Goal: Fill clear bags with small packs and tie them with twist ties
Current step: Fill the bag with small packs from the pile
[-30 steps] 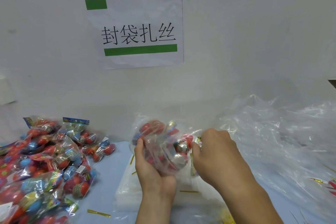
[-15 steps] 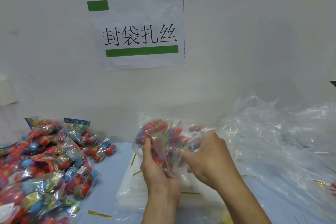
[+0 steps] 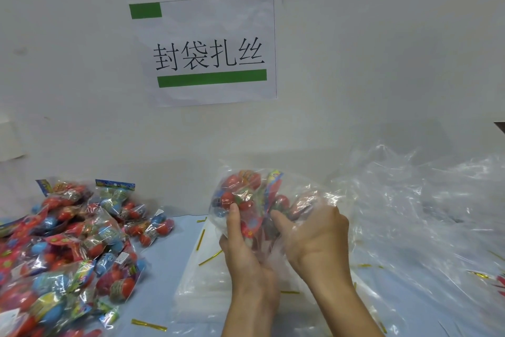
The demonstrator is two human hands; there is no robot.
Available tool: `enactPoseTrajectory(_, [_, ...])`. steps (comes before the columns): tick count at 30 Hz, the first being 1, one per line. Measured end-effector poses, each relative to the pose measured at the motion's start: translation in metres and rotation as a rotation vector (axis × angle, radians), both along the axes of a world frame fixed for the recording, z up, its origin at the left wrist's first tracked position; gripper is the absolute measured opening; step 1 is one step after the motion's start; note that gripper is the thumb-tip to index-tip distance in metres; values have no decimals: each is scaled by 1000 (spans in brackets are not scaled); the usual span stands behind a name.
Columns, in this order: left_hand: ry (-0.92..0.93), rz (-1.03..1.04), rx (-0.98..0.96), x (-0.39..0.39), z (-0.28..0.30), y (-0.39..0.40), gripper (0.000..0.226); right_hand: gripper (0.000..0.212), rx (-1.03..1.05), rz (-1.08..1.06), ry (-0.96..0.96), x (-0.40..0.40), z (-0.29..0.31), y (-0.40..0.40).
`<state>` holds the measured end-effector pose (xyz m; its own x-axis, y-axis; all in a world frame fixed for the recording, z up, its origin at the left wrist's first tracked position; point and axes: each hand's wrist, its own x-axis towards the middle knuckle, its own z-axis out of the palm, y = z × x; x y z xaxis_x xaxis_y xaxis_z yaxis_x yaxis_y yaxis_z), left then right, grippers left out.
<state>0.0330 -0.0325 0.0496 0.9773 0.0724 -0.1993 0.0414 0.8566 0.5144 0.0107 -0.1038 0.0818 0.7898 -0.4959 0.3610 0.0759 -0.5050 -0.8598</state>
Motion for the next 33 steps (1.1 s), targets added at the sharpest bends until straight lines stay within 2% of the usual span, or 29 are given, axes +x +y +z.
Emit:
enactPoseTrajectory(3, [-34, -31, 15, 1, -1, 0, 77, 35, 1, 126, 48, 0, -1, -3])
enactPoseTrajectory(6, [-47, 1, 26, 0, -2, 3, 65, 28, 36, 265, 88, -2, 1, -5])
enactPoseTrajectory(10, [-62, -1, 27, -2, 2, 1, 61, 29, 13, 100, 13, 0, -3, -1])
enactPoseTrajectory(13, [-40, 18, 41, -1, 3, -5, 71, 31, -22, -5, -83, 3, -5, 5])
enactPoseTrajectory(17, [-18, 12, 76, 1, -1, -5, 66, 30, -54, 126, 19, 4, -8, 9])
enactPoseTrajectory(19, [-6, 25, 73, 5, -6, -1, 61, 26, -27, 236, 10, -1, -3, 5])
enactPoseTrajectory(22, [-97, 42, 81, 7, -7, 5, 42, 17, -108, 398, -17, -12, 12, -4])
enactPoseTrajectory(25, [-186, 101, 39, 7, -3, 12, 32, 18, -221, 448, -111, -21, 31, -12])
enactPoseTrajectory(27, [-181, 127, -9, 5, 2, 15, 30, 21, -151, 428, -279, -26, 42, -18])
enactPoseTrajectory(29, [-184, 140, -23, 6, 4, 18, 24, 17, -111, 301, -384, -28, 47, -25])
enactPoseTrajectory(31, [-196, 118, -25, 6, 4, 20, 39, 4, -119, 230, -257, -24, 44, -35])
enactPoseTrajectory(33, [-216, 102, -29, 8, 7, 18, 45, 34, -176, 298, 67, -20, 34, -41])
